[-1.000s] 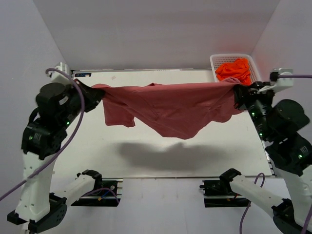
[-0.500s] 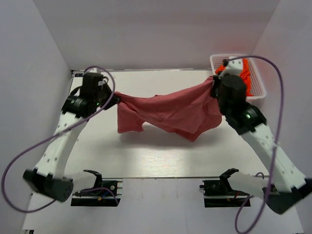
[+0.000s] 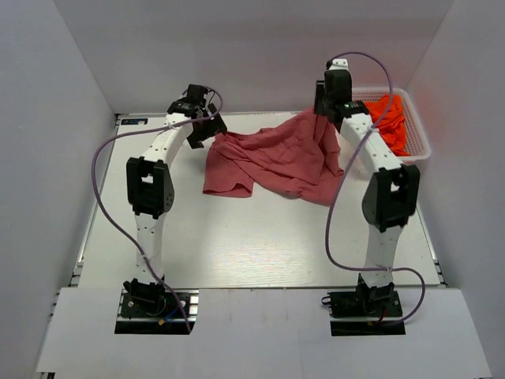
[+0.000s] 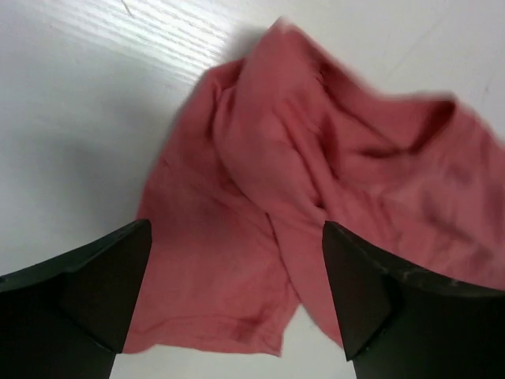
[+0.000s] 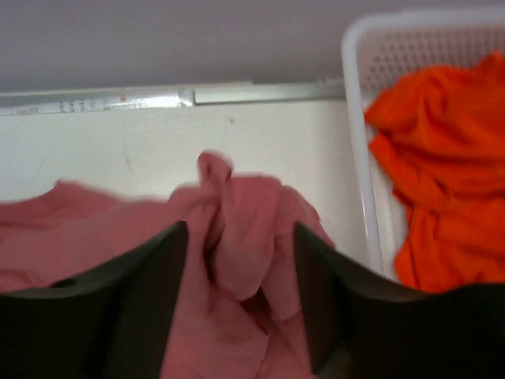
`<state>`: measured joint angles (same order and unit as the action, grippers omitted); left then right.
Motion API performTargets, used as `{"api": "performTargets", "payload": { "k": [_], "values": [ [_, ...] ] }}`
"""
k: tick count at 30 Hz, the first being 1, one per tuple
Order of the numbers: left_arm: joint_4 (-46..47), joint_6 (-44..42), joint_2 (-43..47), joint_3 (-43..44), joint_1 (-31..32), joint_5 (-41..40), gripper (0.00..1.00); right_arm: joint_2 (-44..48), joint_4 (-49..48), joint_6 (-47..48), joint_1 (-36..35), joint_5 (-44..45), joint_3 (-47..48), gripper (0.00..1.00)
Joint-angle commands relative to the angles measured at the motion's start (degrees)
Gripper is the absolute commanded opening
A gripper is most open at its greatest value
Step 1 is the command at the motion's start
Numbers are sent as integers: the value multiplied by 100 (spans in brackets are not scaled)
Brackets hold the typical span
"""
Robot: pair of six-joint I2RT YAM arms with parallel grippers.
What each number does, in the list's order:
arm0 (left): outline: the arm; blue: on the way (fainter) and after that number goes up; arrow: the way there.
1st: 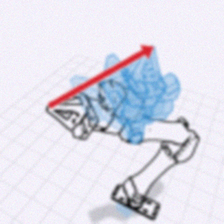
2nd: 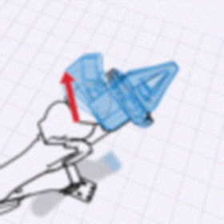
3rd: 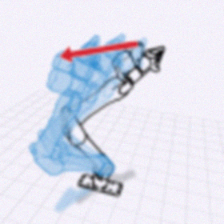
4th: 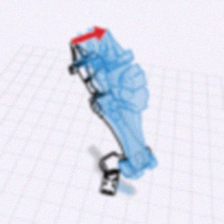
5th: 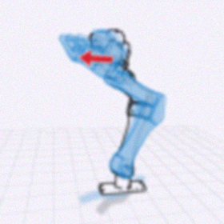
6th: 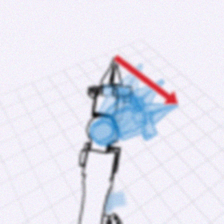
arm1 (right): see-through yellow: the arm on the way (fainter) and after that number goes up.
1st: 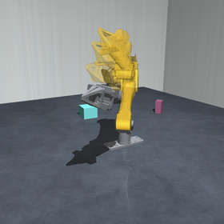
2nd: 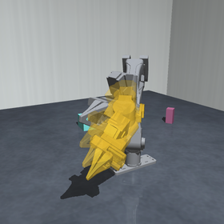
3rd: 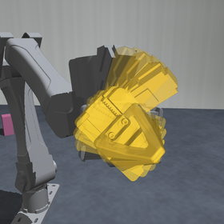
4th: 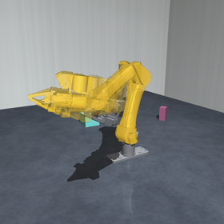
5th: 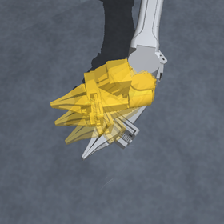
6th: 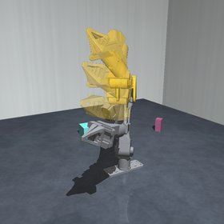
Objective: Fold and stack the t-shirts
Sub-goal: Flatten out the tshirt
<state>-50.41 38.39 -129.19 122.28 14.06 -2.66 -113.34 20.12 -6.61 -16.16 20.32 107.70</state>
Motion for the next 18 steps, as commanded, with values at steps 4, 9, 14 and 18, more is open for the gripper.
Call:
{"api": "performTargets", "payload": {
  "k": [4, 9, 14, 18],
  "values": [
    [-31, -420, 796, -333, -88, 91, 100, -401, 256, 64, 87, -1600, 1018, 90],
    [207, -403, 2185, -2557, -141, 28, 100, 511, 440, -174, 104, -1803, -37, 90],
    [471, -193, 2898, -4314, -141, 204, 100, 1785, 660, -1006, 105, -1847, -1785, 90],
    [918, -121, 2952, -4915, -141, 379, 94, 2789, 703, -1377, 122, -1742, -3060, 90]
  ]
}}
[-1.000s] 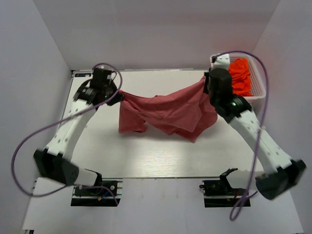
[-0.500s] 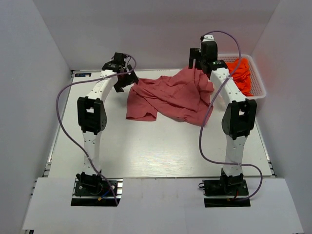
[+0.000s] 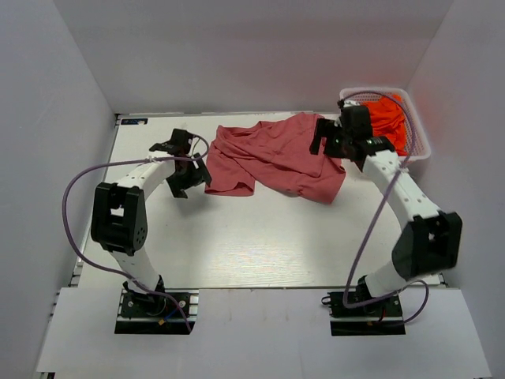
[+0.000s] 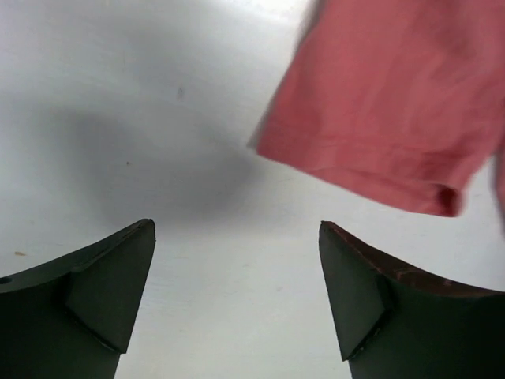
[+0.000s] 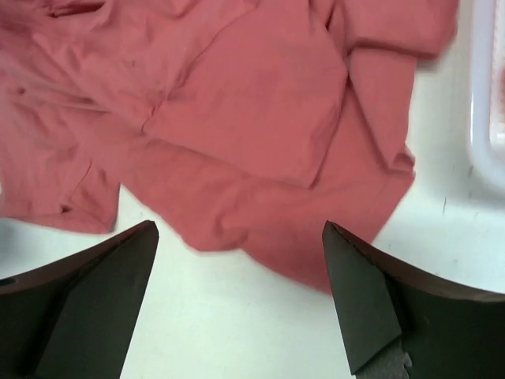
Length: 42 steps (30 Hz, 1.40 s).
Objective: Fold and stack the t-shirts
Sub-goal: Flatten out the tshirt
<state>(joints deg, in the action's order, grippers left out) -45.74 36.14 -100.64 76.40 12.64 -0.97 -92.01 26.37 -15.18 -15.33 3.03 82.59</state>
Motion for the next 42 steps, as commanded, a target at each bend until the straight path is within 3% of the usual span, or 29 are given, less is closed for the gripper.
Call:
{"api": "performTargets", "payload": {
  "k": [1, 6, 11, 14, 17, 20, 21, 22, 25, 28, 31, 32, 33, 34, 35, 42],
  "values": [
    [512, 104, 97, -380, 1, 212, 91, 1049, 105, -565, 48, -21, -977, 90],
    [812, 104, -323, -433, 141, 404, 78, 1738, 456, -881, 144, 128, -1701, 90],
    [1154, 104, -640, -380, 142, 335, 76, 1958, 588, -987, 197, 31, -2317, 90],
    [1356, 52, -877, -328, 142, 483, 66, 1862, 352, -882, 206, -108, -2728, 88],
    [1628, -2, -1045, -328, 142, 808, 49, 1573, -87, -487, 206, -241, -2897, 87],
    [1769, -115, -1204, -328, 142, 1082, 24, 1133, -552, -240, 224, -206, -2889, 87],
    [1770, -116, -1291, -258, 142, 1143, 6, 923, -780, -196, 206, -215, -2897, 87],
    [1770, -116, -1344, -257, 142, 1143, 0, 669, -852, -4, 206, -232, -2819, 88],
    [1770, -186, -1283, -187, 142, 1196, 0, 81, -1063, -38, 224, -241, -2538, 88],
    [1692, -186, -976, -240, 142, 1249, 0, -448, -1012, -107, 232, -224, -2231, 80],
    [1524, -125, -563, -345, 142, 1109, 0, -652, -853, -248, 224, -521, -2229, 65],
    [1472, -73, -440, -450, 142, 1056, 0, -582, -870, -283, 224, -601, -2273, 39],
    [1471, -72, -326, -503, 142, 1055, 0, -538, -801, -284, 224, -749, -2291, 27],
    [1410, -72, -55, -573, 142, 1003, 0, -346, -678, -284, 224, -838, -2291, 8],
    [1410, -72, 96, -713, 142, 1003, 0, -249, -590, -362, 206, -882, -2282, 0],
    [1462, 103, 1388, -1733, 142, 1003, 0, 1087, 1357, -775, 241, -2279, -1861, 0]
  ]
}}
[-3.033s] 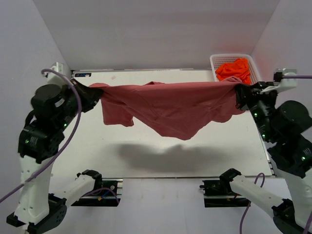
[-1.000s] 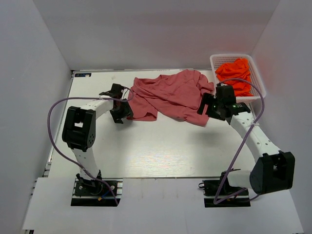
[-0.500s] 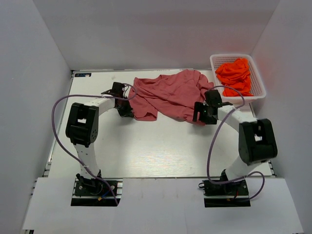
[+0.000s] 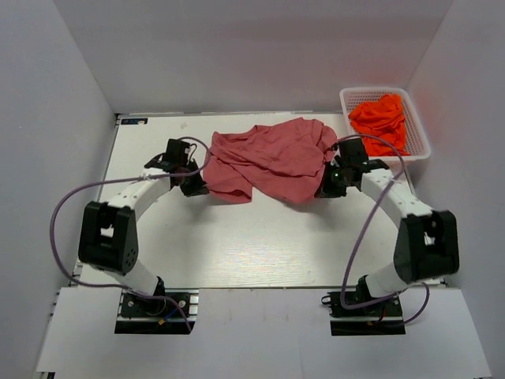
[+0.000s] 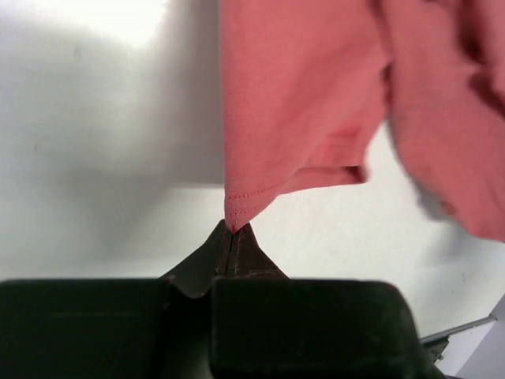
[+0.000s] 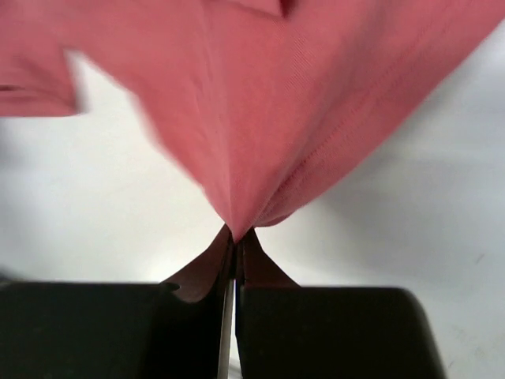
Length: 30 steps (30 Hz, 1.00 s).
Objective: Fold and stack the t-shirts
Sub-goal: Flatten out the tshirt
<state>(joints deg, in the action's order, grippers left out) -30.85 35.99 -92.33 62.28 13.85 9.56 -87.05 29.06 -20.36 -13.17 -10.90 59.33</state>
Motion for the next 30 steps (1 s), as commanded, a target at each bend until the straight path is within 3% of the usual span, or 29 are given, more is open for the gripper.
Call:
{"api": "performTargets", "payload": {
  "k": [1, 4, 8, 10, 11, 13, 14, 16, 18, 19, 24, 30],
  "values": [
    [-26, 119, 663, -409, 22, -51, 0, 610, 1285, -319, 16, -1036, 692, 0],
    [158, 181, 875, -699, 22, -51, 0, 426, 1857, -592, 60, -1072, 1273, 0],
    [53, 181, 875, -630, 22, -103, 0, -756, 1937, -724, 270, -986, 2464, 0],
    [-9, 181, 875, -577, 22, -104, 0, -1181, 2033, -759, 411, -845, 2872, 11],
    [-9, 181, 814, -577, 22, -104, 0, -1653, 2112, -733, 429, -792, 3500, 22],
    [-9, 181, 814, -515, 22, -104, 0, -2375, 2444, -506, 473, -747, 3900, 45],
    [-70, 181, 753, -437, 22, -104, 0, -2483, 2473, -434, 473, -765, 4137, 50],
    [-122, 119, 691, -375, 22, -104, 0, -2336, 2360, -259, 438, -687, 3913, 60],
    [-123, 119, 690, -375, 22, -104, 0, -2072, 1789, -206, 455, -721, 3352, 64],
    [-123, 119, 638, -375, 22, -104, 0, -1357, 1544, -170, 482, -704, 2704, 66],
    [-123, 119, 462, -322, 22, -51, 0, -595, 1137, 14, 473, -335, 1567, 66],
    [-123, 66, 357, -322, 22, -51, 0, -770, 823, 85, 464, 51, 1520, 59]
  ]
}}
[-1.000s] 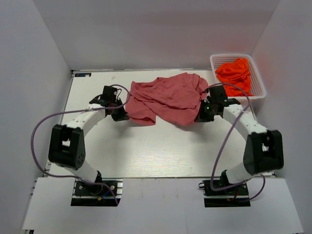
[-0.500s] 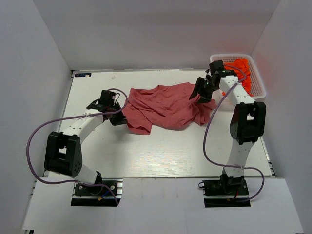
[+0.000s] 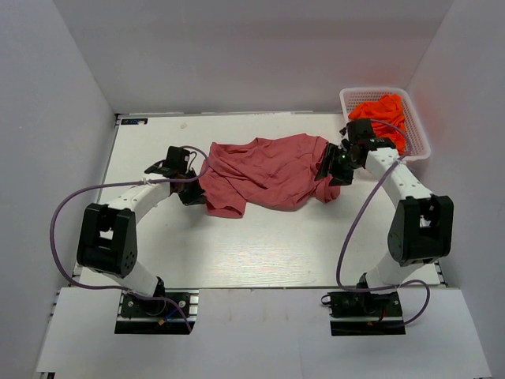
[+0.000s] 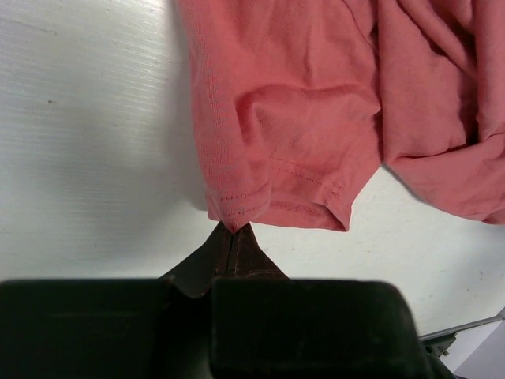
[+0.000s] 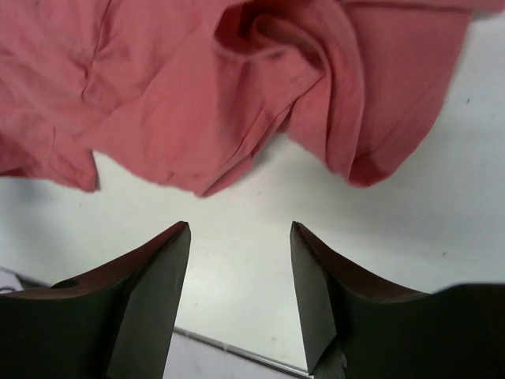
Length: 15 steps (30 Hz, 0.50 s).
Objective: Fold and stack the t-shirts
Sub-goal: Flatten out the tshirt
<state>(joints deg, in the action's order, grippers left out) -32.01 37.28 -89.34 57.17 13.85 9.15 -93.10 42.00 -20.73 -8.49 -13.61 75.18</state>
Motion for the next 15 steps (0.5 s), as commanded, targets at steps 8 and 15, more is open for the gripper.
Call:
{"api": "performTargets", "payload": {
  "k": [8, 15],
  "values": [
    [-121, -63, 57, 242, 22, -132, 0, -1103, -842, 289, -3, 236, 602, 57],
    [-236, -63, -48, 409, 22, -247, 0, -1948, -948, 227, -12, 253, 1192, 55]
  ]
}}
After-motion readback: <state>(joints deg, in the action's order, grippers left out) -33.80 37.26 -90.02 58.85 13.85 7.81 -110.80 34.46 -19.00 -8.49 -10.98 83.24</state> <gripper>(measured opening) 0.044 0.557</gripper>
